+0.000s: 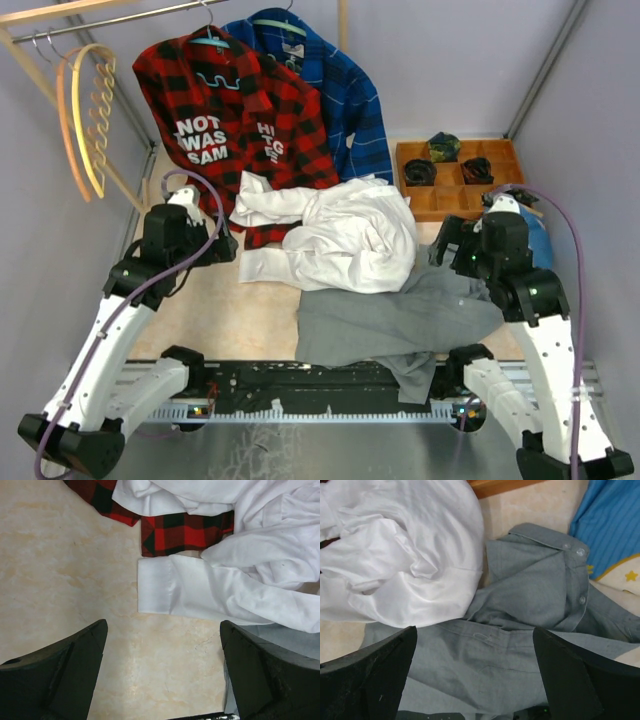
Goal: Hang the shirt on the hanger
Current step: Adjust the shirt at the center of the board.
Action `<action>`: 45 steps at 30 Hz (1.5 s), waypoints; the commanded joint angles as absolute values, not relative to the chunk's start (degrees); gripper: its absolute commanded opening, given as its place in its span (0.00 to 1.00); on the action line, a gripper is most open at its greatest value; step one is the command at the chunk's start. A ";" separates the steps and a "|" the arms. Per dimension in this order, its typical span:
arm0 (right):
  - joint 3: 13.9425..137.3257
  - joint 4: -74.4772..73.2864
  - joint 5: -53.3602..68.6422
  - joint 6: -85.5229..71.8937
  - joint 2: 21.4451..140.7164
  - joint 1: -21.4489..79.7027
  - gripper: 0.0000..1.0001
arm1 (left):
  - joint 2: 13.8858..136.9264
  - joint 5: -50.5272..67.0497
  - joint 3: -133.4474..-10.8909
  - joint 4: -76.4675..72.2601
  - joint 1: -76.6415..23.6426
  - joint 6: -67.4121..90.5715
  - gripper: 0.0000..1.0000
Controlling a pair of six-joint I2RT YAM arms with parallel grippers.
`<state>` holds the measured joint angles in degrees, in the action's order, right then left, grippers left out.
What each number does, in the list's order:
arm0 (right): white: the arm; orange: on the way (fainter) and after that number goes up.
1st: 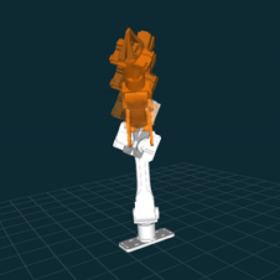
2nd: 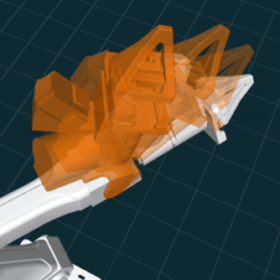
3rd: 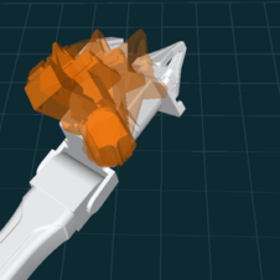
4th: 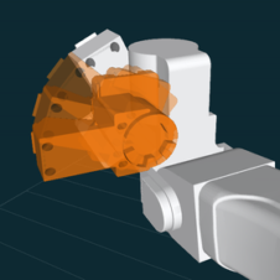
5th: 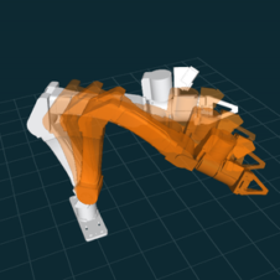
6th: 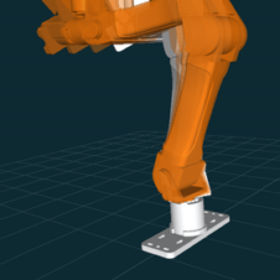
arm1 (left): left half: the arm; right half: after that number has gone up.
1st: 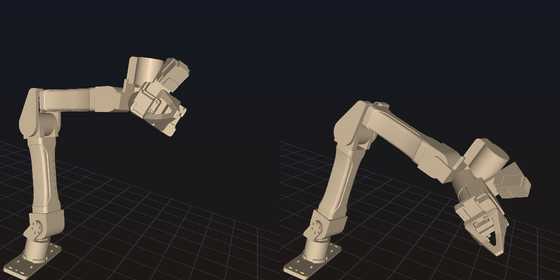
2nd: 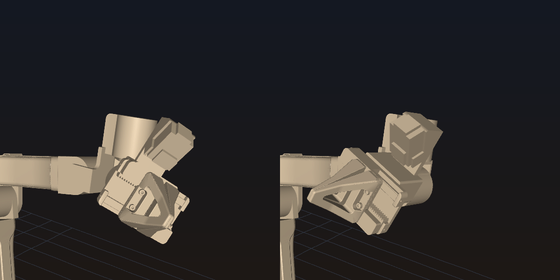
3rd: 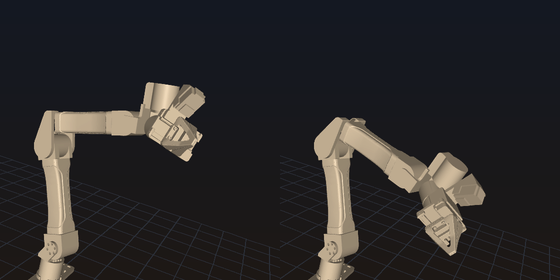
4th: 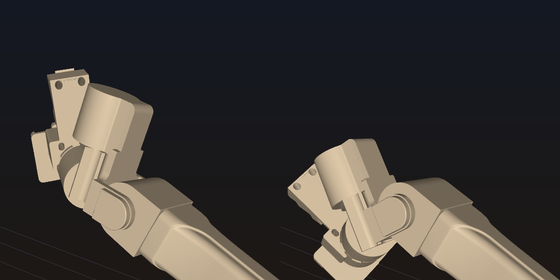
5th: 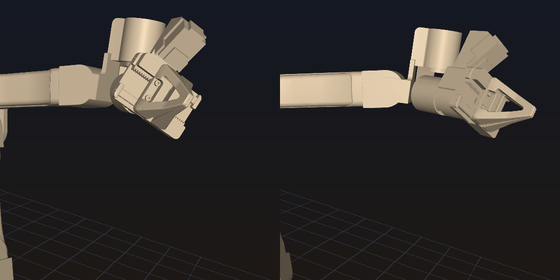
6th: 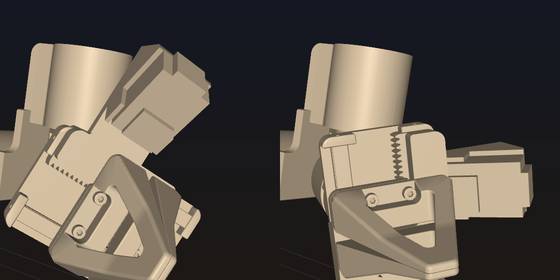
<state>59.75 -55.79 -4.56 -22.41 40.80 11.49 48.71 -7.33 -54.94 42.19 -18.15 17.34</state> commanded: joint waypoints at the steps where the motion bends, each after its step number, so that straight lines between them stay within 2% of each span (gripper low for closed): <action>1: 63.01 -59.26 -7.72 -24.00 46.46 10.29 0.99 | 48.36 -2.30 -55.89 41.01 -18.60 18.48 0.99; 11: 57.14 -58.08 -15.30 -30.83 54.59 9.64 0.99 | 45.38 -0.24 -50.01 35.44 -18.80 17.19 0.99; 18: 51.74 -56.05 -14.95 -35.81 59.38 9.45 0.99 | 43.07 1.63 -46.39 32.06 -18.91 17.69 0.99; 28: 41.71 -51.04 -17.20 -53.00 58.74 9.48 0.99 | 43.27 -1.64 -45.32 31.45 -18.97 18.55 0.99; 35: 34.43 -44.72 -15.96 -56.94 58.33 9.47 0.97 | 42.96 -4.82 -45.27 31.85 -18.96 19.19 0.99; 37: 33.22 -42.74 -15.02 -56.95 57.61 9.40 0.88 | 42.97 -5.03 -45.29 32.02 -18.96 19.37 0.99; 39: 32.40 -40.66 -14.28 -56.09 56.09 9.44 0.61 | 42.92 -5.26 -45.32 32.11 -18.98 19.46 0.99; 42: 32.56 -39.57 -13.55 -55.57 52.07 9.46 0.27 | 42.90 -5.27 -45.39 32.24 -18.98 19.54 0.99; 43: 33.29 -39.74 -13.50 -55.12 50.33 9.48 0.18 | 42.89 -5.44 -45.39 32.20 -19.01 19.63 0.99; 45: 36.46 -40.62 -13.70 -53.48 46.90 9.44 0.07 | 42.84 -6.43 -45.48 32.67 -19.05 19.90 0.99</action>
<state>31.64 -43.88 -13.04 -54.50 53.08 9.87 43.44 -4.67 -45.65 33.28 -18.65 18.96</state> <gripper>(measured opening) 0.156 0.994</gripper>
